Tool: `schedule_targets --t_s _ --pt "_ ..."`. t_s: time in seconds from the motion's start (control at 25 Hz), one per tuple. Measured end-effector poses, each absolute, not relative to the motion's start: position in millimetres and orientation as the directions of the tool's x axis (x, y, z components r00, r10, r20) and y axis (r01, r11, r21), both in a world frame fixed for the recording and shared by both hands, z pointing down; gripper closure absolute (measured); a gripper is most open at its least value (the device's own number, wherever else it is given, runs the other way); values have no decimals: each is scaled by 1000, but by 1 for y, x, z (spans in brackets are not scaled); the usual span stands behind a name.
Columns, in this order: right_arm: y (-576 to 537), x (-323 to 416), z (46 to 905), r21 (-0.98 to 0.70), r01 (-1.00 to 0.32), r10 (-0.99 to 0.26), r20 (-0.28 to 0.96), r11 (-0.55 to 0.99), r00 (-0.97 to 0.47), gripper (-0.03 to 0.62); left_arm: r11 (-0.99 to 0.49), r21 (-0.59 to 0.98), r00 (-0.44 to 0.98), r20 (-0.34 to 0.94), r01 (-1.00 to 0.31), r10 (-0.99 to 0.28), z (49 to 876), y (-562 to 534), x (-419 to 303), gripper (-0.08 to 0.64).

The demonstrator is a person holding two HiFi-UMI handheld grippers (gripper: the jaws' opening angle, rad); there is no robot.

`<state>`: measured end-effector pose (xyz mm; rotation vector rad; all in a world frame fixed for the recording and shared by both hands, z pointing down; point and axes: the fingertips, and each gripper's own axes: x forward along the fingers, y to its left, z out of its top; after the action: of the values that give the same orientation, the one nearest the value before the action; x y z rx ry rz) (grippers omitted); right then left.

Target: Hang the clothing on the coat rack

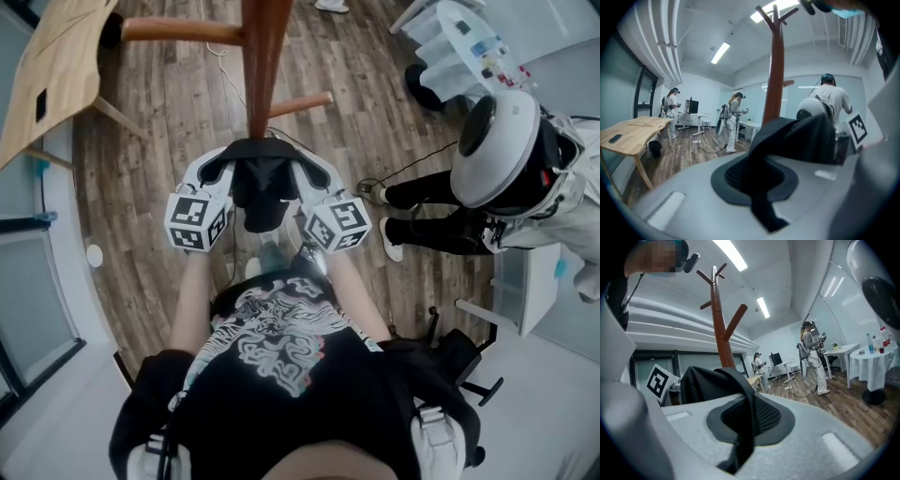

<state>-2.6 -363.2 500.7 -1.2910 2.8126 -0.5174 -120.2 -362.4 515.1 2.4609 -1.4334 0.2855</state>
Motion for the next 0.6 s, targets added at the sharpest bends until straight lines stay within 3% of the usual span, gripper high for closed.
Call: schedule_targets --t_s 0.32,0.6 --pt "-359 0 498 -279 -741 -742 128 610 -659 577 -446 56 440 310 -893 -843 509 -360 -120 554" --pt "-348 -1 500 -269 -750 -744 146 604 -652 572 -471 78 469 323 -879 -822 510 -348 -117 539"
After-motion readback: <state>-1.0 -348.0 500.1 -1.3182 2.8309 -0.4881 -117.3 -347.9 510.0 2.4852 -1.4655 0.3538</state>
